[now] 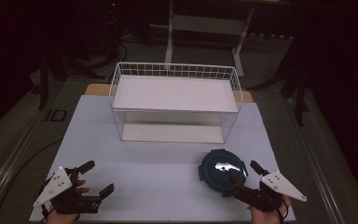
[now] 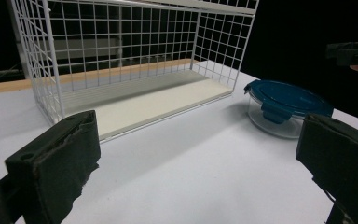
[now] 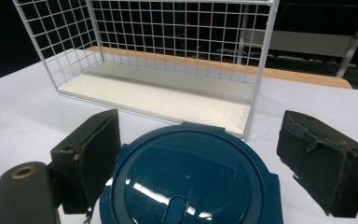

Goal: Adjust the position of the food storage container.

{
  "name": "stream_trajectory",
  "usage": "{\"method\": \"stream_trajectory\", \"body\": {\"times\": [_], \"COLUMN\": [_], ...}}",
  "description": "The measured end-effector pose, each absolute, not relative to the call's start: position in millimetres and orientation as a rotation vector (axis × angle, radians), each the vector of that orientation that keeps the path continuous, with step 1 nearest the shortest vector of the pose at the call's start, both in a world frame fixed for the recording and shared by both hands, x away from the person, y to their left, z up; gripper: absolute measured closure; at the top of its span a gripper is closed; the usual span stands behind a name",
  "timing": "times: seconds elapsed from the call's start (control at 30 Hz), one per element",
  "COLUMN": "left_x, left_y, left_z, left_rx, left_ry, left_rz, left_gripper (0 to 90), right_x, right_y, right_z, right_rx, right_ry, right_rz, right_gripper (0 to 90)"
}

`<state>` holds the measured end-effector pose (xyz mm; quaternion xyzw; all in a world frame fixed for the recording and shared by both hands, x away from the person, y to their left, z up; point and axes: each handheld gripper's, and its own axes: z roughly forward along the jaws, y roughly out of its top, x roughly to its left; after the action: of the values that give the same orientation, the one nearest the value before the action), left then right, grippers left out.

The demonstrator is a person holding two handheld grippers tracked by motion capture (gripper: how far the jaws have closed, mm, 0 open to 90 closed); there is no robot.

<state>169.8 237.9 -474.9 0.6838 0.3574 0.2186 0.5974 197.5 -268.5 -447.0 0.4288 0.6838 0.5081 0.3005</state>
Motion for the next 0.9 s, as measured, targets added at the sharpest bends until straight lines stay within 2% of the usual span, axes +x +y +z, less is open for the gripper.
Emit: {"method": "stream_trajectory", "body": {"times": [0.4, 0.9], "left_x": [169.1, 169.7], "left_y": [237.2, 237.5], "left_z": [-474.0, -473.7], "left_rx": [1.590, 1.583], "left_ry": [0.823, 0.825], "left_rz": [0.505, 0.500], "left_gripper": [0.0, 0.0], "right_x": [185.1, 215.4], "right_y": [-264.4, -274.7], "right_z": [-425.3, -409.2], "right_rx": [1.016, 1.066], "right_ry": [1.805, 1.905], "right_rz": [1.378, 1.322], "right_gripper": [13.6, 10.7]}}
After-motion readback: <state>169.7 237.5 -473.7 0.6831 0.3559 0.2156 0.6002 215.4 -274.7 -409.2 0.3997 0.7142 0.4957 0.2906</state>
